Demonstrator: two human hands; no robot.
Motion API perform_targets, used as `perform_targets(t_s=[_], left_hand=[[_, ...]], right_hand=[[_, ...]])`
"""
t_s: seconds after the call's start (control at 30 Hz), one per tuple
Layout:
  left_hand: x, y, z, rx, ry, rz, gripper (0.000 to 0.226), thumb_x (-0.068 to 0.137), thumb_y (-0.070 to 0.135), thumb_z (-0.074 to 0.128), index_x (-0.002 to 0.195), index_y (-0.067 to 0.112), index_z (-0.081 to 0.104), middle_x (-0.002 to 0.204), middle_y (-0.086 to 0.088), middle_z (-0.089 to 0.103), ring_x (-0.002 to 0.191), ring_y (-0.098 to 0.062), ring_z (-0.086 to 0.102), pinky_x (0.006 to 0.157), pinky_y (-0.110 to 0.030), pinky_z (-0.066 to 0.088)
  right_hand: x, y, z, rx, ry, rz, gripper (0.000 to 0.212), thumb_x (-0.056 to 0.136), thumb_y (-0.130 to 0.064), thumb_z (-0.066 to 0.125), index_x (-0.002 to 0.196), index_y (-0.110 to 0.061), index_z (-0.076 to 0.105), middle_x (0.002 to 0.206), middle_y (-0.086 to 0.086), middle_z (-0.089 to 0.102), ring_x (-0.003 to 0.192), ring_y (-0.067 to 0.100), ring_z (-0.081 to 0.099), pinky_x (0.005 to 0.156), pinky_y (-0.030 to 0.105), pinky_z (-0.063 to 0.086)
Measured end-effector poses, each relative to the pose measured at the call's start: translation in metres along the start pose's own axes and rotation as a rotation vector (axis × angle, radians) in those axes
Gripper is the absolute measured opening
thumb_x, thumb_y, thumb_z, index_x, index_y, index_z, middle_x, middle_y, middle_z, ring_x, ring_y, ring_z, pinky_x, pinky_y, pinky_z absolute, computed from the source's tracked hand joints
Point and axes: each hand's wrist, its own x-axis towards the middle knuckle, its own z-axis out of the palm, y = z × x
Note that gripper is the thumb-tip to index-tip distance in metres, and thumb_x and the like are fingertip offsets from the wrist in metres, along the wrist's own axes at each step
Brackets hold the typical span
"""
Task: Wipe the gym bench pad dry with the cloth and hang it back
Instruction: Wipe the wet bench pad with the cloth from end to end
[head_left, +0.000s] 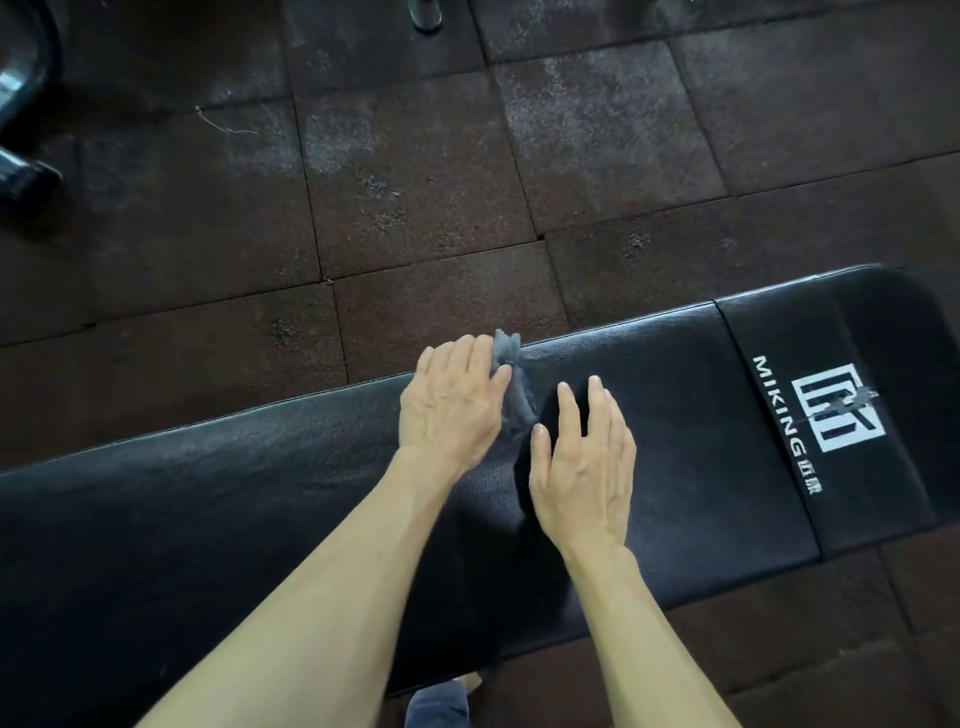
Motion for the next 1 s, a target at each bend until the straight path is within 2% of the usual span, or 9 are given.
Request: perform_targets(t_s=[0.13, 0.27, 0.37, 0.47, 0.67, 0.8, 0.87, 1.0], left_hand=[[-0.023, -0.03, -0.015, 0.032, 0.07, -0.139, 0.024, 0.105, 0.036, 0.045, 0.109, 0.014, 0.055, 0.103, -0.004, 0.057, 0.096, -0.027, 0.053, 0.091, -0.044, 0.049], [-0.017, -0.017, -0.009, 0.073, 0.08, -0.184, 0.027, 0.104, 0.031, 0.036, 0.102, 0.012, 0.055, 0.102, -0.007, 0.058, 0.098, -0.029, 0.055, 0.09, -0.044, 0.05], [0.004, 0.009, -0.003, 0.024, 0.05, -0.107, 0.028, 0.103, 0.031, 0.033, 0.102, 0.013, 0.055, 0.101, -0.006, 0.059, 0.097, -0.028, 0.055, 0.089, -0.043, 0.049], [0.02, 0.033, 0.004, -0.022, 0.001, 0.057, 0.037, 0.104, 0.031, 0.029, 0.116, 0.009, 0.056, 0.109, -0.007, 0.059, 0.104, -0.029, 0.055, 0.097, -0.044, 0.046], [-0.004, 0.016, 0.002, -0.013, 0.06, -0.033, 0.041, 0.106, 0.034, 0.042, 0.136, 0.007, 0.051, 0.125, -0.01, 0.057, 0.116, -0.03, 0.054, 0.1, -0.045, 0.048], [0.008, 0.033, 0.01, 0.013, 0.098, -0.068, 0.036, 0.105, 0.03, 0.037, 0.122, 0.005, 0.058, 0.114, -0.011, 0.06, 0.108, -0.031, 0.055, 0.098, -0.044, 0.049], [0.021, 0.044, 0.011, 0.018, 0.065, -0.018, 0.035, 0.105, 0.031, 0.033, 0.115, 0.008, 0.058, 0.106, -0.007, 0.06, 0.101, -0.029, 0.056, 0.096, -0.042, 0.048], [0.047, 0.074, 0.021, -0.022, 0.061, 0.084, 0.031, 0.104, 0.03, 0.036, 0.11, 0.009, 0.059, 0.102, -0.007, 0.062, 0.094, -0.028, 0.058, 0.09, -0.042, 0.05]], right_hand=[[0.003, 0.001, -0.001, 0.01, -0.016, 0.004, 0.052, 0.098, -0.035, 0.049, 0.145, -0.011, 0.044, 0.157, 0.016, 0.033, 0.144, 0.03, 0.033, 0.115, 0.044, 0.032], [0.003, 0.002, -0.005, 0.03, -0.029, 0.057, 0.056, 0.097, -0.034, 0.051, 0.146, -0.01, 0.043, 0.157, 0.017, 0.032, 0.144, 0.032, 0.032, 0.114, 0.045, 0.032], [0.004, 0.015, -0.008, 0.025, -0.031, 0.088, 0.056, 0.096, -0.033, 0.052, 0.146, -0.009, 0.043, 0.156, 0.018, 0.033, 0.144, 0.032, 0.033, 0.113, 0.046, 0.035], [0.007, 0.026, -0.011, 0.014, -0.024, 0.078, 0.053, 0.095, -0.031, 0.054, 0.144, -0.012, 0.046, 0.155, 0.019, 0.035, 0.142, 0.033, 0.035, 0.11, 0.047, 0.037], [0.015, 0.033, -0.017, 0.007, -0.052, 0.123, 0.053, 0.096, -0.032, 0.053, 0.146, -0.015, 0.044, 0.156, 0.019, 0.033, 0.143, 0.033, 0.033, 0.11, 0.047, 0.038], [0.027, 0.046, -0.02, 0.031, -0.042, 0.187, 0.052, 0.096, -0.031, 0.054, 0.144, -0.015, 0.046, 0.155, 0.019, 0.035, 0.141, 0.033, 0.035, 0.109, 0.048, 0.038], [0.032, 0.053, -0.022, 0.02, -0.024, 0.173, 0.05, 0.095, -0.032, 0.054, 0.141, -0.015, 0.049, 0.151, 0.017, 0.039, 0.138, 0.032, 0.039, 0.107, 0.047, 0.04], [0.044, 0.071, -0.022, 0.031, -0.006, 0.177, 0.049, 0.095, -0.032, 0.054, 0.14, -0.014, 0.049, 0.148, 0.013, 0.042, 0.133, 0.03, 0.042, 0.105, 0.046, 0.041]])
